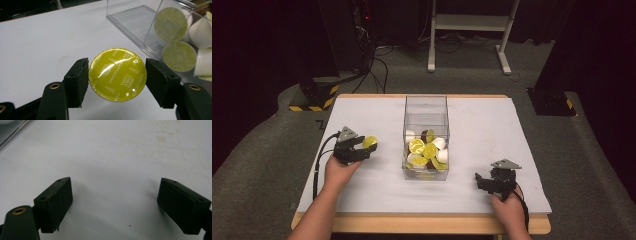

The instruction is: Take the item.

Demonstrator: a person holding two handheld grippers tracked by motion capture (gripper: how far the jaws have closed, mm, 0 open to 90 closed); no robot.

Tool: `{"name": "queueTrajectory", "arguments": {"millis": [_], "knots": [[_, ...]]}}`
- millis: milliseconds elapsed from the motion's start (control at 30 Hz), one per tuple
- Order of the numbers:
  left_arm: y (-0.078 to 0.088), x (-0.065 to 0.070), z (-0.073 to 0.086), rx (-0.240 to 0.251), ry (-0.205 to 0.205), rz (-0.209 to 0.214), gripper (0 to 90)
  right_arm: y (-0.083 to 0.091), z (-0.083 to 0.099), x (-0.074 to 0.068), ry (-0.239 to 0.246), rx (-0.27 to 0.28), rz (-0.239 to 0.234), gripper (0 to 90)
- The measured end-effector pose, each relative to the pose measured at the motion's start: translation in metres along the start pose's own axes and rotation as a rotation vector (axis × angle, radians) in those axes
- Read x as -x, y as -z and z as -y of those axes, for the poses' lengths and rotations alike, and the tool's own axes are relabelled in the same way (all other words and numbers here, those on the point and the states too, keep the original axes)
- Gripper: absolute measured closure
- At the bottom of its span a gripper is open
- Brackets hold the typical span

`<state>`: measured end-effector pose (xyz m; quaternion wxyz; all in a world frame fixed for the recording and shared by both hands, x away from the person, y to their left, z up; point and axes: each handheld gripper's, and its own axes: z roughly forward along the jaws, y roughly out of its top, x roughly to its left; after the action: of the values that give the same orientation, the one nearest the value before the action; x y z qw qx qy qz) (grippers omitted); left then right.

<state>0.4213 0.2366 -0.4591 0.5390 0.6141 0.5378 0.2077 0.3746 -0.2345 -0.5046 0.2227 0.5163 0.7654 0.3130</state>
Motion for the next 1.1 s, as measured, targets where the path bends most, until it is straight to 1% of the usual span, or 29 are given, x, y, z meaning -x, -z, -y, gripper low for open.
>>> {"name": "queueTrajectory", "arguments": {"millis": [33, 133, 200, 267, 367, 400, 467, 567, 600, 633, 667, 700, 733, 867, 900, 933, 967, 1100], "knots": [[-0.004, -0.003, 0.0, -0.009, -0.005, -0.009, 37.6, 0.0, 0.0, 0.0, 0.0, 0.0, 0.0, 12.9], [-0.01, -0.009, 0.001, -0.012, -0.006, -0.025, 37.6, 0.0, 0.0, 0.0, 0.0, 0.0, 0.0, 12.9], [-0.015, -0.012, 0.003, -0.02, 0.002, -0.038, 37.6, 0.0, 0.0, 0.0, 0.001, 0.001, 0.0, 12.9], [-0.019, -0.016, 0.005, -0.035, -0.011, -0.054, 37.6, 0.0, 0.0, 0.0, 0.001, 0.001, 0.0, 12.9], [-0.023, -0.017, 0.008, -0.036, -0.002, -0.065, 37.5, 0.0, 0.0, 0.0, 0.001, 0.001, 0.0, 12.9], [-0.026, -0.018, 0.01, -0.037, -0.003, -0.071, 37.6, 0.0, 0.0, 0.0, 0.001, 0.001, 0.0, 12.9], [-0.028, -0.019, 0.011, -0.048, -0.015, -0.077, 37.5, 0.0, 0.0, 0.0, 0.001, 0.001, 0.0, 12.9], [-0.03, -0.018, 0.012, -0.044, -0.005, -0.081, 37.5, 0.0, 0.0, 0.0, 0.001, 0.001, 0.0, 13.0], [-0.031, -0.019, 0.014, -0.056, -0.024, -0.086, 37.6, 0.0, 0.0, 0.0, 0.001, 0.001, 0.0, 12.9], [-0.031, -0.019, 0.014, -0.056, -0.024, -0.086, 37.5, 0.0, 0.0, 0.0, 0.001, 0.001, 0.0, 13.0], [-0.033, -0.018, 0.015, -0.044, -0.015, -0.09, 37.5, 0.0, 0.0, 0.0, 0.001, 0.001, 0.0, 13.0], [-0.033, -0.018, 0.016, -0.056, -0.026, -0.091, 37.5, 0.0, 0.0, 0.0, 0.001, 0.001, 0.0, 13.0], [-0.034, -0.018, 0.016, -0.057, -0.032, -0.095, 37.5, 0.0, 0.0, 0.0, 0.001, 0.001, 0.0, 13.0], [-0.036, -0.016, 0.018, -0.05, -0.032, -0.096, 37.5, 0.0, 0.0, 0.0, 0.001, 0.001, 0.0, 13.0], [-0.036, -0.016, 0.019, -0.067, -0.047, -0.095, 37.5, 0.0, 0.0, 0.0, 0.001, 0.001, 0.001, 13.0], [-0.036, -0.016, 0.019, -0.067, -0.047, -0.095, 37.5, 0.0, 0.0, 0.0, 0.001, 0.001, 0.001, 13.0], [-0.038, -0.015, 0.02, -0.062, -0.037, -0.093, 37.5, 0.0, 0.0, 0.0, 0.001, 0.001, 0.001, 13.0], [-0.038, -0.015, 0.021, -0.07, -0.039, -0.096, 37.5, 0.0, 0.0, 0.0, 0.001, 0.002, 0.001, 13.0]]}}
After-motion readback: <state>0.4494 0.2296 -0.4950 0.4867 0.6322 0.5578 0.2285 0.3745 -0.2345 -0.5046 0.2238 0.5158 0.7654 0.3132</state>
